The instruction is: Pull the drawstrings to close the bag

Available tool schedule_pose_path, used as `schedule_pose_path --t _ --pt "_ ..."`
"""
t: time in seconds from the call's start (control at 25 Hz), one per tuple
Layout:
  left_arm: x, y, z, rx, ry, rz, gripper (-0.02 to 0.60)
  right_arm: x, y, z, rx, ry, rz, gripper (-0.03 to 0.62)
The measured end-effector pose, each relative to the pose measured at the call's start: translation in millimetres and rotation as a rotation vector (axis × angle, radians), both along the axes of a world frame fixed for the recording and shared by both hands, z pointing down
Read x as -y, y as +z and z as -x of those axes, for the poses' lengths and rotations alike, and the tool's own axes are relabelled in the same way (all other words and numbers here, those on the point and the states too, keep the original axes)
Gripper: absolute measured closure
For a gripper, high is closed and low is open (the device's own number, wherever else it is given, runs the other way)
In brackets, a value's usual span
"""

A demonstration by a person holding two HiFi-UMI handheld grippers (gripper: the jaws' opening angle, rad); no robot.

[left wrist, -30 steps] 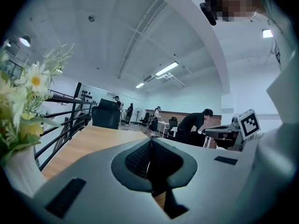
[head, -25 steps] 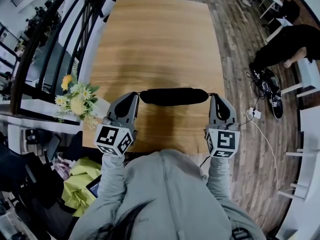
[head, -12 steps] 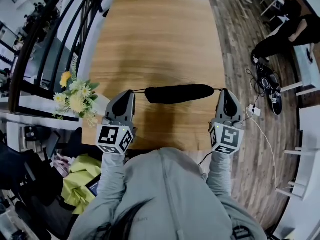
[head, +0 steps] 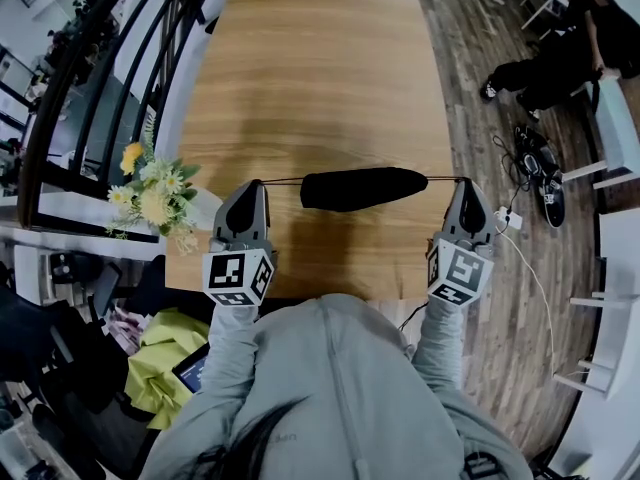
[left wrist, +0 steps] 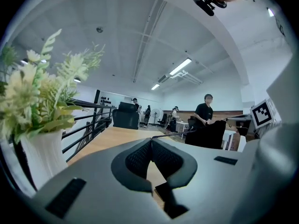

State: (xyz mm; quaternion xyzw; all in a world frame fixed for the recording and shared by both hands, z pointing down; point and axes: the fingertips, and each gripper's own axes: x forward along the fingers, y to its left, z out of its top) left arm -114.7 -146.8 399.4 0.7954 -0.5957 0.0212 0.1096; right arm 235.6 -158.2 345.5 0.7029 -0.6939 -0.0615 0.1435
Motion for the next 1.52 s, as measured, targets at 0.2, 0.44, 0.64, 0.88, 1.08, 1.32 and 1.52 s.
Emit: schedule_pose_path --t 0.2,0.44,0.64,0.88,1.08,1.32,1.52 --pt "0 2 4 -0.005 -0.035 -0.017 0.554 -3 8 -13 0.017 0.031 0.007 0.572" --pt "2 4 8 -0.001 -0.049 -0.019 0.554 -8 14 -27 0.019 0.055 0.013 0.572" --pt "1 4 13 0.001 -0.063 -0.018 0.554 -13 17 -39 0.02 0.071 0.018 0.572" --pt "0 10 13 -0.005 -0.068 -0.011 0.554 -22 21 -54 0.023 0.098 0.019 0.572" --pt "0 11 10 -0.011 -0.069 -0.006 0.554 -28 21 -66 0.075 0.1 0.025 0.572" --pt "-1 16 12 -0.009 -0.077 0.005 0.554 -33 29 -80 0.088 0.123 0.049 0.572" --pt "-3 22 13 -0.024 -0.087 0.021 0.554 -37 36 -90 0.095 0.145 0.067 0.572"
